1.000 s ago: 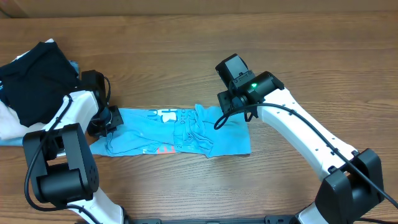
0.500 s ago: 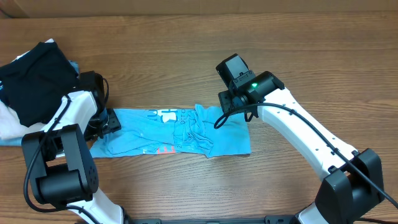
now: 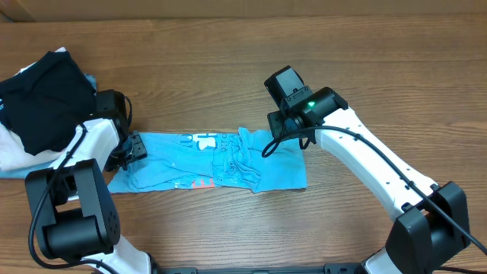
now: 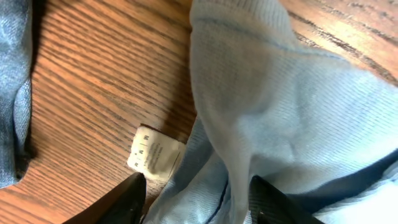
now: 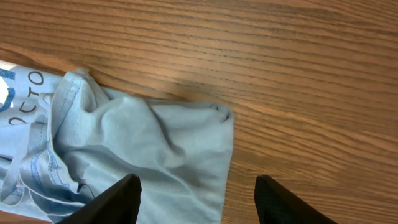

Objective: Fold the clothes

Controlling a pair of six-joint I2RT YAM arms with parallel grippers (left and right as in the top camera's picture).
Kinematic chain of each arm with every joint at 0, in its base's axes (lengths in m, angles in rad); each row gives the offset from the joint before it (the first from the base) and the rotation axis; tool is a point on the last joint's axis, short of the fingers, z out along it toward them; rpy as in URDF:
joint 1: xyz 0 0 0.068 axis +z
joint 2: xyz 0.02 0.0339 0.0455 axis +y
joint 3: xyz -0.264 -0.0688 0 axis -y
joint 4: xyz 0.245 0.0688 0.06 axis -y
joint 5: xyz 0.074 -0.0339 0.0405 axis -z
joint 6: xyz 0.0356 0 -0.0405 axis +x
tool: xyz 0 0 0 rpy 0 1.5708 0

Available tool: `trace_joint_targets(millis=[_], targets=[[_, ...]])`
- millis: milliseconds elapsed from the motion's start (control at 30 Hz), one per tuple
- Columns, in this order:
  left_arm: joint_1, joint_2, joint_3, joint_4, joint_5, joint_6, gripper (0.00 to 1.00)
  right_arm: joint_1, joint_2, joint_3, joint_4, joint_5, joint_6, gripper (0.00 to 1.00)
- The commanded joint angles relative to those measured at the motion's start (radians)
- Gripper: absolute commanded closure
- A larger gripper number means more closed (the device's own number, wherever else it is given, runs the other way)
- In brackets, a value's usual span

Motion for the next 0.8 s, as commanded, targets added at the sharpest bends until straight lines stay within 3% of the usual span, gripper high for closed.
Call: trace_joint_targets(millis=[0,433,767], targets=[[0.002,0.072,-0.079,0.043,0.043,0.009,0.44,-0.009,-0.016,0.017,-0.005,0.016,0.005,0.38],[0.003,0.072,-0.177,0.164,0.054,0.012,0.41,-0.009,-0.016,0.017,-0.009,0.016,0.005,0.38],[0.055,0.072,-0.24,0.245,0.216,0.062,0.43,-0.009,-0.016,0.017,-0.009,0.016,0.005,0.38]])
